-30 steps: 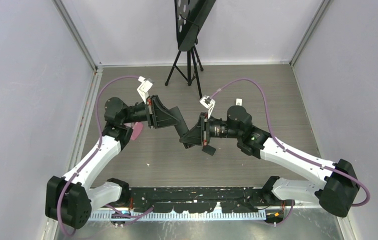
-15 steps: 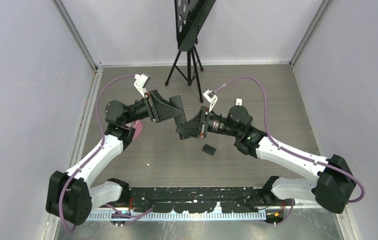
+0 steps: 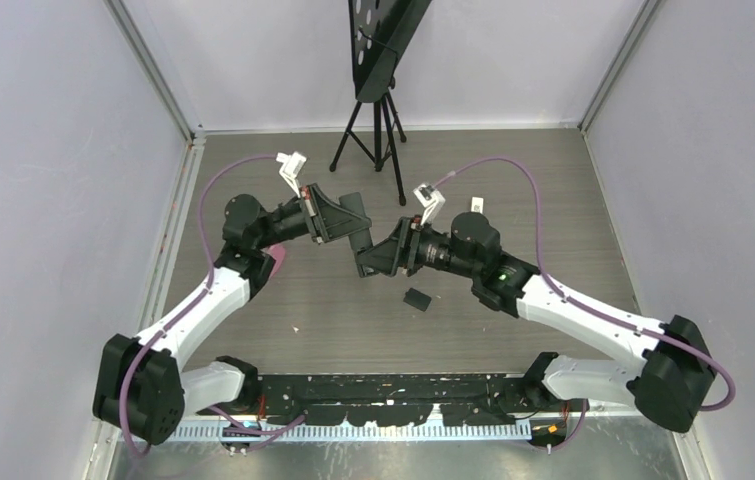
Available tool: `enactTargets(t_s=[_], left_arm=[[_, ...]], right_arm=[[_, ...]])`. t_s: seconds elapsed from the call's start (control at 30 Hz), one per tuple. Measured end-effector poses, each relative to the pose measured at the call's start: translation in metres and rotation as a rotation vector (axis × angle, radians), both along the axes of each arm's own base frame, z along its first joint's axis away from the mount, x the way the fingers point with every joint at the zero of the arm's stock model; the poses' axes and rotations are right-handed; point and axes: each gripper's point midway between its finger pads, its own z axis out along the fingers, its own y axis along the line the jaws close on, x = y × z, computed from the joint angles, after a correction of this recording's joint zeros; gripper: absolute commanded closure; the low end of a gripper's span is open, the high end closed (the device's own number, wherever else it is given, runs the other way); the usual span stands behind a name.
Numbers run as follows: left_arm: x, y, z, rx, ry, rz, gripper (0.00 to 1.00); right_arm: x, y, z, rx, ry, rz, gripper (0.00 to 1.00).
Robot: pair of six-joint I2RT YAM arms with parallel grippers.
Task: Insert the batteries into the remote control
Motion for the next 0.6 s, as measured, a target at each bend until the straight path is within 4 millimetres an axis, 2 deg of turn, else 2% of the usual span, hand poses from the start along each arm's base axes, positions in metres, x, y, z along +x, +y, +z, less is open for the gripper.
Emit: enactTargets(t_s=[0.13, 0.27, 0.37, 0.47, 0.6], left_arm=[[0.018, 0.007, -0.033, 0.129, 0.036, 0.141, 1.00], [0.035, 0.022, -0.070, 0.274, 0.100, 0.295, 1.00], [0.043, 0.036, -0.099, 0.390, 0.161, 0.384, 1.00], [0.045, 0.044, -0.116, 0.464, 0.193, 0.422, 1.00], [0.043, 0.050, -0.128, 0.514, 0.214, 0.435, 1.00]], right_arm=[[0.021, -0.030, -0.016, -0.107, 0.031, -0.188, 0.34], [0.050, -0.071, -0.039, -0.232, 0.076, -0.424, 0.38], [0.075, -0.098, -0.073, -0.389, 0.144, -0.584, 0.41], [0.105, -0.124, -0.117, -0.606, 0.232, -0.725, 0.43], [0.137, -0.134, -0.169, -0.819, 0.315, -0.755, 0.43]])
